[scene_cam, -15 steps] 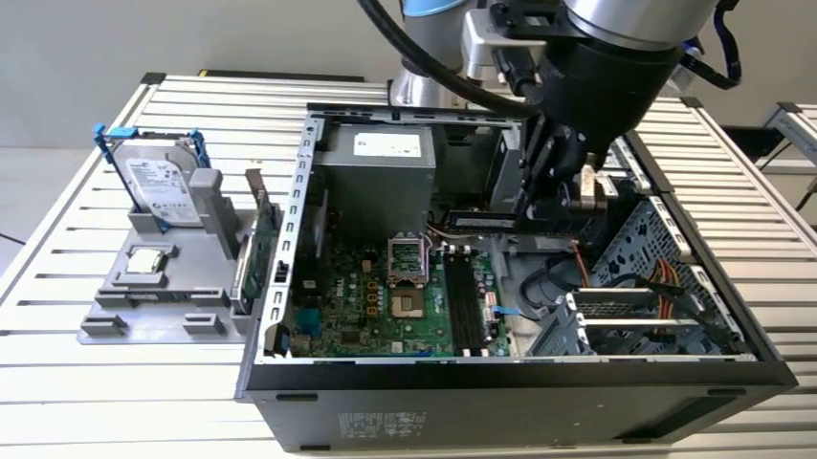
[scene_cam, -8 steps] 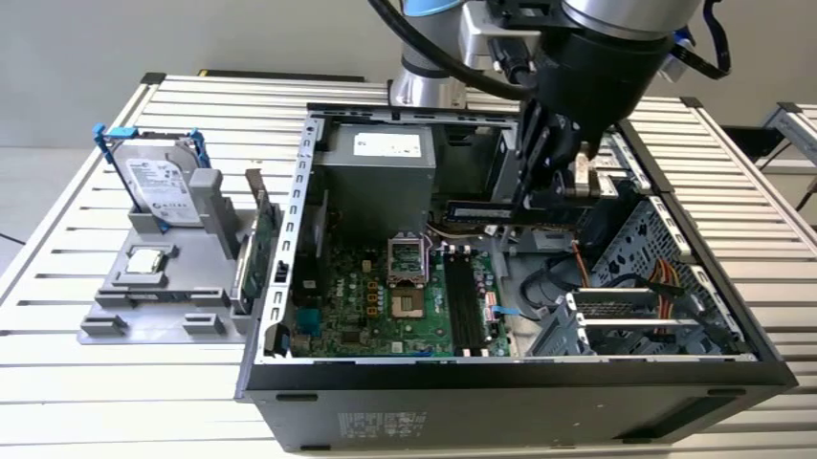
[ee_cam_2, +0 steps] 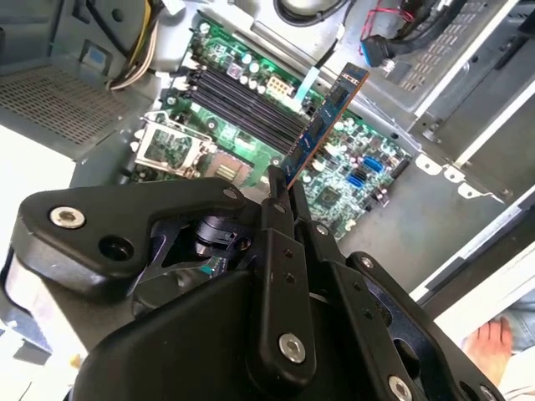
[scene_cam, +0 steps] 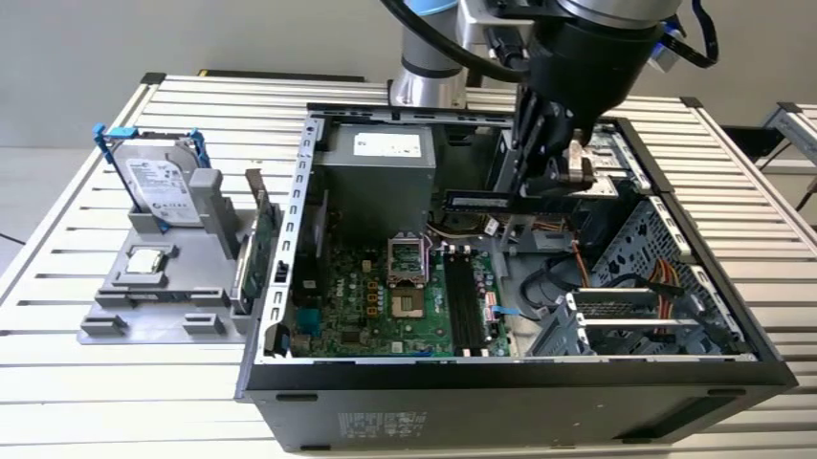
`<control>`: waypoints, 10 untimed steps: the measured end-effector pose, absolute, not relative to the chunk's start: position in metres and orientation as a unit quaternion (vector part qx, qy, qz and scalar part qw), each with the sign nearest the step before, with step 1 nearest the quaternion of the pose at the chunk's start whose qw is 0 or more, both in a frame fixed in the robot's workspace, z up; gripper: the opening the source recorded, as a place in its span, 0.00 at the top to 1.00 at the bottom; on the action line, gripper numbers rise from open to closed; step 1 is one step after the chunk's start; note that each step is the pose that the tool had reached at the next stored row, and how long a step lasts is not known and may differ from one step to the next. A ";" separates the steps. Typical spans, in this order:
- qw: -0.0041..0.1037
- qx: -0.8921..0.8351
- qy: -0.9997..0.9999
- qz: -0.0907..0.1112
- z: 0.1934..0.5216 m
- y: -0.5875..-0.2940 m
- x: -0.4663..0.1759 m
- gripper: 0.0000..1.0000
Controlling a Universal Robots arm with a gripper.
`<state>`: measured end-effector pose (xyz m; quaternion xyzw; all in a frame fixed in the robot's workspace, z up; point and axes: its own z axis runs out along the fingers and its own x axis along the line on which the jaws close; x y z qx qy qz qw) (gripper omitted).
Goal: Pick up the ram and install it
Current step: 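Pick up the ram and move it above insertion slot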
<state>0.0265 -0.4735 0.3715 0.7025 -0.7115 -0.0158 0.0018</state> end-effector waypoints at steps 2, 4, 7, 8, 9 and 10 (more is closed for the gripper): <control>0.002 0.702 -0.712 -0.016 0.372 -0.470 0.026 1.00; 0.002 0.702 -0.712 -0.016 0.372 -0.467 0.026 1.00; 0.002 0.702 -0.712 -0.016 0.372 -0.462 0.026 1.00; 0.002 0.702 -0.712 -0.016 0.372 -0.461 0.026 1.00; 0.002 0.702 -0.712 -0.016 0.372 -0.459 0.026 1.00; 0.002 0.702 -0.712 -0.016 0.372 -0.458 0.027 1.00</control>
